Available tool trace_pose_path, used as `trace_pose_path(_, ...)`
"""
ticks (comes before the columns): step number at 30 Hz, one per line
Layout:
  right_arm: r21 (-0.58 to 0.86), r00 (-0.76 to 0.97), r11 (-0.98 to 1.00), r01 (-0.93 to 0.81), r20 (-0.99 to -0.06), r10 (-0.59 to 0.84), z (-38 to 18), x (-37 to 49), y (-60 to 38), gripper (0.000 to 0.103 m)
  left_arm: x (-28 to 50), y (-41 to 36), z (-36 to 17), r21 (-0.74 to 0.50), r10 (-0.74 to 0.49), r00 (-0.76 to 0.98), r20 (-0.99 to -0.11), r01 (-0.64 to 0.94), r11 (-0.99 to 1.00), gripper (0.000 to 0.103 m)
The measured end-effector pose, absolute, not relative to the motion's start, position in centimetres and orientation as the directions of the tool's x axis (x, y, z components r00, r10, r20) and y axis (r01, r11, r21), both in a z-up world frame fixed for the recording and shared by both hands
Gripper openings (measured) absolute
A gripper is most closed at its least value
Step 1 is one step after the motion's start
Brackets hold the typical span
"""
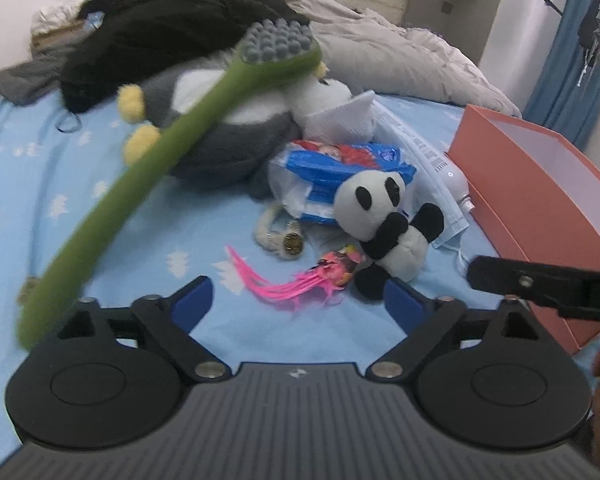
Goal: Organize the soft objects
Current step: 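Grasp the pink tasseled keychain with the left tool while the right tool grasps the panda plush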
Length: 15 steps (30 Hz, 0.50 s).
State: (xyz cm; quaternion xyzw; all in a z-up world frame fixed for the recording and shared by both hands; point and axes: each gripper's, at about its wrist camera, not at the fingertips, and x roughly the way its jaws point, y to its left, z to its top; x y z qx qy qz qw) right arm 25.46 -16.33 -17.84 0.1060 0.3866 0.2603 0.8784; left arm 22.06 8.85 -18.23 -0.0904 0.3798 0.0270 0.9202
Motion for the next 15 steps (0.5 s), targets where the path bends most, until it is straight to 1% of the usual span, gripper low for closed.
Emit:
trace_pose_path(1,0.394,0.556,0.84,-0.373,-0.63,0.542,-18.3,26.1,-16.2,0.089,22.5,8.7,-18.6,-0.157,-0.031,0.709,-0.704,-0.112,0.981,0.089)
trace_pose_path(4,0.425,0.533,0.837,-0.346,-0.645,0.548,-19.5,28.1,-15.8,0.076,23.8,8.4,-19.6,-0.156,-0.052,0.706,-0.706,-0.084,0.984,0.081)
trace_pose_path(9,0.463,0.511,0.83,-0.312,-0.655,0.557,-21.1,30.6,-15.4,0.072,25.8,8.4,-21.0,-0.171,-0.1,0.698,-0.709,-0.033,0.985,0.066)
trace_pose_path(15,0.536,0.45,0.785,-0.31,-0.645,0.618,-22.6,32.8,-14.7,0.067,27.5,9.2,-22.2,-0.196,-0.152,0.699,-0.699,0.018,0.98,0.059)
